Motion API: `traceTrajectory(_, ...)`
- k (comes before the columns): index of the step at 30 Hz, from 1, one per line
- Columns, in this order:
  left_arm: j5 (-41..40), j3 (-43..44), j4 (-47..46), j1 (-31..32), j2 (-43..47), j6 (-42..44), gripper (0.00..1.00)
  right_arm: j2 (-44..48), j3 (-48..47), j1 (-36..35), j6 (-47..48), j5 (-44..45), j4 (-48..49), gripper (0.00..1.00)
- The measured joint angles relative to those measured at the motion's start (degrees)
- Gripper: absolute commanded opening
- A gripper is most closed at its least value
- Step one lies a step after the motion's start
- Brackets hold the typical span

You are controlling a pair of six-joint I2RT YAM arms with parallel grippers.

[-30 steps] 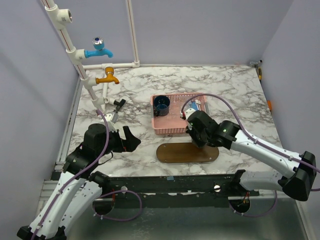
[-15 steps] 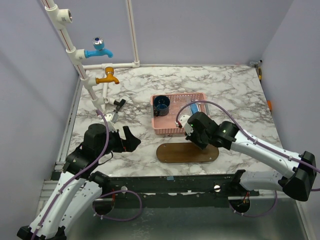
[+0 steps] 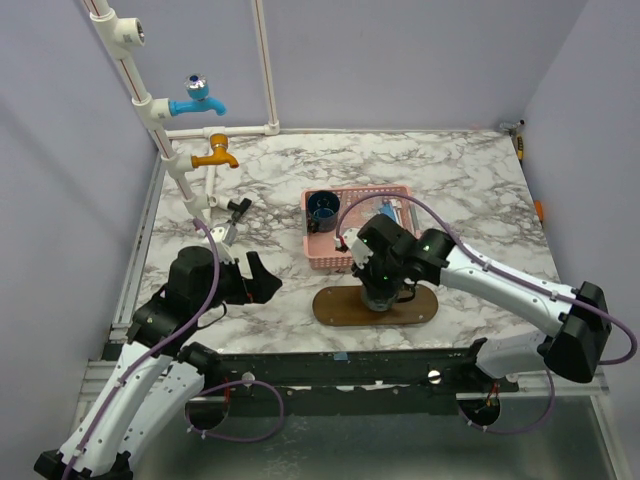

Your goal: Prepare toiletry sets of a toothbrush and toothpaste on the tray

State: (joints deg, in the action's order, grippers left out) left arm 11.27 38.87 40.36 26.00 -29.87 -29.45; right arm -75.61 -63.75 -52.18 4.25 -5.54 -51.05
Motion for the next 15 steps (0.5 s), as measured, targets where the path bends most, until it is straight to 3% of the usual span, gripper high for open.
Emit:
traceTrajectory(8,0.46,0.00,-0.02,0.00,-0.35,-0.02,0.99,0.52,1.44,0.00,-9.33,4.33,3.37,0.00)
traceTrajectory(15,6.69,-0.52,-1.77,0.02,-4.39,-1.57,0.98,4.35,1.51,0.00,-17.64,11.10,3.10,0.00)
